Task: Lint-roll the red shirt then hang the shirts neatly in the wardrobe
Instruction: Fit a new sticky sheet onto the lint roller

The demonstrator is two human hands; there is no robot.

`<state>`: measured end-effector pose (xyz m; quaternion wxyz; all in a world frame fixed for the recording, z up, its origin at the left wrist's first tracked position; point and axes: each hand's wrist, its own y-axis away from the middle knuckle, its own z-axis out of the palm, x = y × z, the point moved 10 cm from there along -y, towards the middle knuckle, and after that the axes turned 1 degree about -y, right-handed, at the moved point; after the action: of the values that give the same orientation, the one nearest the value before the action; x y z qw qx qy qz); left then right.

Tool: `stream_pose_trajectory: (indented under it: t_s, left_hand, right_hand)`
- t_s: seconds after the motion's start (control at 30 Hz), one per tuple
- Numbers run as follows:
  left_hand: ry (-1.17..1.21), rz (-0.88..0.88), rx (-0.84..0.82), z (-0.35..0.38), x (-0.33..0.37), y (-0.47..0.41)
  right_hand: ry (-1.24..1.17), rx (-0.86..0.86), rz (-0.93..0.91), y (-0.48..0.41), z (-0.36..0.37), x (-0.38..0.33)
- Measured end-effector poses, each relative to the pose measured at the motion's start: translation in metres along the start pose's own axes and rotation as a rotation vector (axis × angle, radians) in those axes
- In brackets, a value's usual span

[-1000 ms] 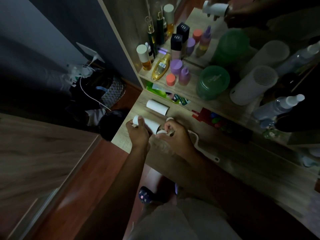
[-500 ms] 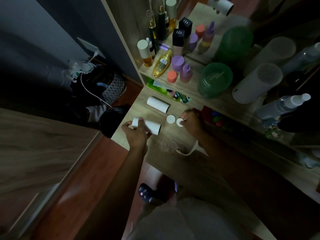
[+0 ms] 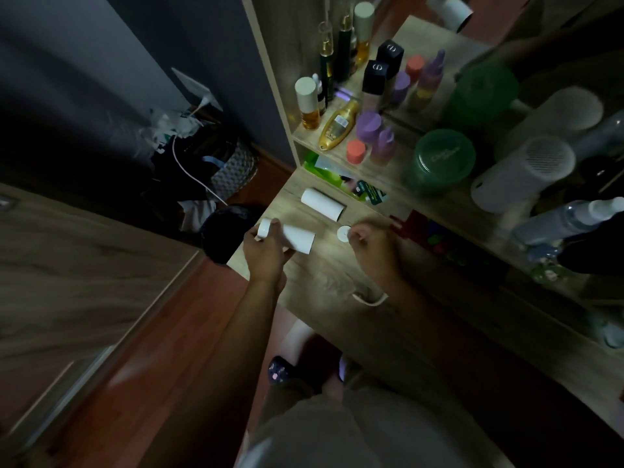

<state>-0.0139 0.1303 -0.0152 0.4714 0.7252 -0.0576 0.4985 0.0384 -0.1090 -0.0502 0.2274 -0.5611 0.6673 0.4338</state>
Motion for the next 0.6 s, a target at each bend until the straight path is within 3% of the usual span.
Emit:
stream_pose_trajectory:
  t_s: [0.23,0.43,0.6]
  left_hand:
    - [0.107,0.046,0.058,-0.056,0.014,-0.008]
    - [0.185,0.052,0.175,-0.151,0.026,-0.050]
    - [0.091,0.058,0.200,-0.229,0.038,-0.101]
  right_hand:
    - [-0.356,-0.232,-0.031,0.034,0.081,-0.080]
    - [-0.353,-0.355,-0.014,0.039,0.171,-0.126]
    - [-0.340,-0.395,0.046,0.031,0.255,-0.161]
